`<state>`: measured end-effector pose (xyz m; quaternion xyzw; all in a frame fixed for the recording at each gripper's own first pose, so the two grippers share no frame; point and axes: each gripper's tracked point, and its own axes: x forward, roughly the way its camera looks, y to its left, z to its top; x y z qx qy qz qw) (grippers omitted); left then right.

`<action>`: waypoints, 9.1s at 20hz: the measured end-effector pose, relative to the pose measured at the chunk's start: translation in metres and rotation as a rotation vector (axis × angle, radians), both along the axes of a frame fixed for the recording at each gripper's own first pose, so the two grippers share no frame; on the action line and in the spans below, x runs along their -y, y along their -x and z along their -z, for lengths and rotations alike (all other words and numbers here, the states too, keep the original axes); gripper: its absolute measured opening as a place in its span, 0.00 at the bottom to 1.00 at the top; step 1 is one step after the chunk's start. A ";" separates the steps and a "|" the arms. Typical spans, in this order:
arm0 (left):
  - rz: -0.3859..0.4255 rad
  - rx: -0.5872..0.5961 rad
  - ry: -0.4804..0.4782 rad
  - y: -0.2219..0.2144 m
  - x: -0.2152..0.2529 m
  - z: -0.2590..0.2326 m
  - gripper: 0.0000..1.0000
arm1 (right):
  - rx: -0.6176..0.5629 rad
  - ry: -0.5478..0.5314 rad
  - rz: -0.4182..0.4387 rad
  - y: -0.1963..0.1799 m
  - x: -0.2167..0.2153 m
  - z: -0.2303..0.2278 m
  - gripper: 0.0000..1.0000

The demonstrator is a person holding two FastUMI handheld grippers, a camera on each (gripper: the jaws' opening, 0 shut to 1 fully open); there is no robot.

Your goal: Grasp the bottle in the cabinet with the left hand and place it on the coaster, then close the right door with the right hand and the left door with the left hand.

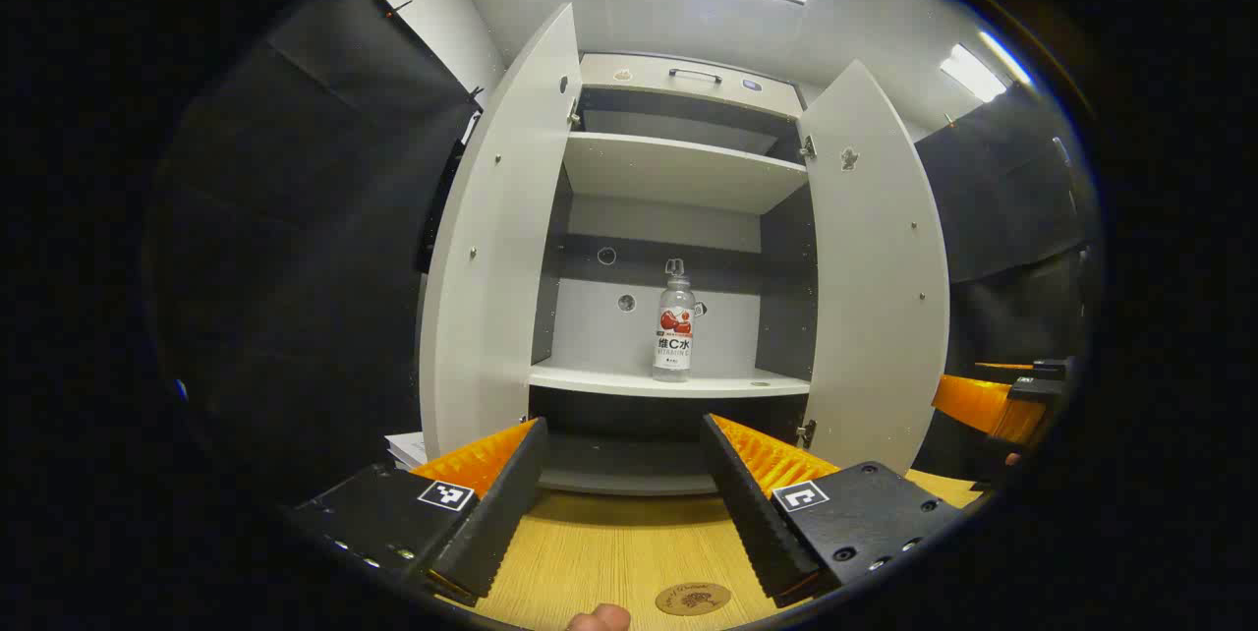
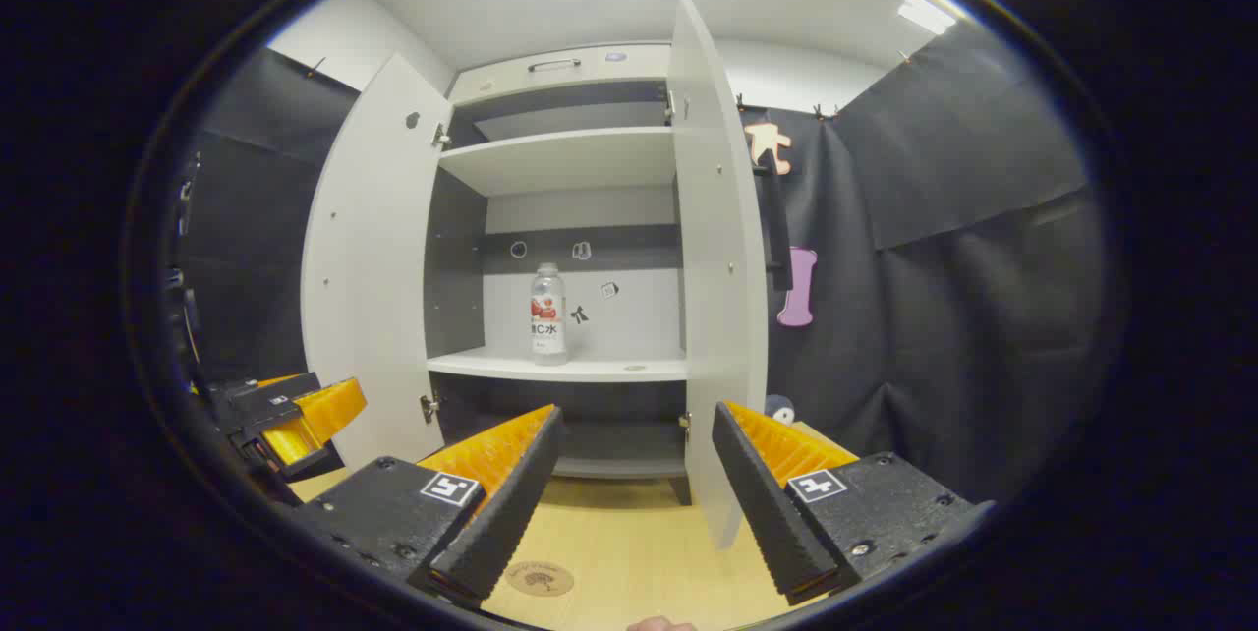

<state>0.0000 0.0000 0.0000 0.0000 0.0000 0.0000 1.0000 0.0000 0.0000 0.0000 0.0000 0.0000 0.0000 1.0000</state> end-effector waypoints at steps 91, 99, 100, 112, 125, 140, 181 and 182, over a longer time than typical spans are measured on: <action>0.274 -0.153 -0.056 -0.029 0.079 0.149 0.78 | -0.009 0.024 0.123 0.033 0.037 -0.017 0.96; 0.259 -0.199 -0.086 0.018 0.097 0.232 0.78 | -0.048 0.054 0.144 0.045 0.042 -0.022 0.99; 0.255 -0.193 -0.089 0.021 0.097 0.237 0.78 | -0.061 0.057 0.151 0.047 0.044 -0.020 0.99; 0.246 -0.210 -0.082 0.042 0.093 0.266 0.80 | -0.073 0.042 0.194 0.051 0.062 -0.024 0.99; 0.244 -0.074 -0.062 0.051 0.088 0.174 0.95 | -0.080 0.035 0.144 0.038 0.055 -0.019 0.99; 0.123 -0.053 -0.019 0.061 0.037 0.025 0.93 | 0.184 0.005 0.114 -0.007 0.108 -0.122 0.96; 0.004 -0.088 -0.013 0.088 -0.012 0.023 0.94 | 0.137 0.014 -0.105 -0.113 0.014 -0.130 0.98; 0.011 -0.089 -0.009 0.088 -0.010 0.022 0.96 | 0.136 0.012 -0.093 -0.103 0.015 -0.128 0.98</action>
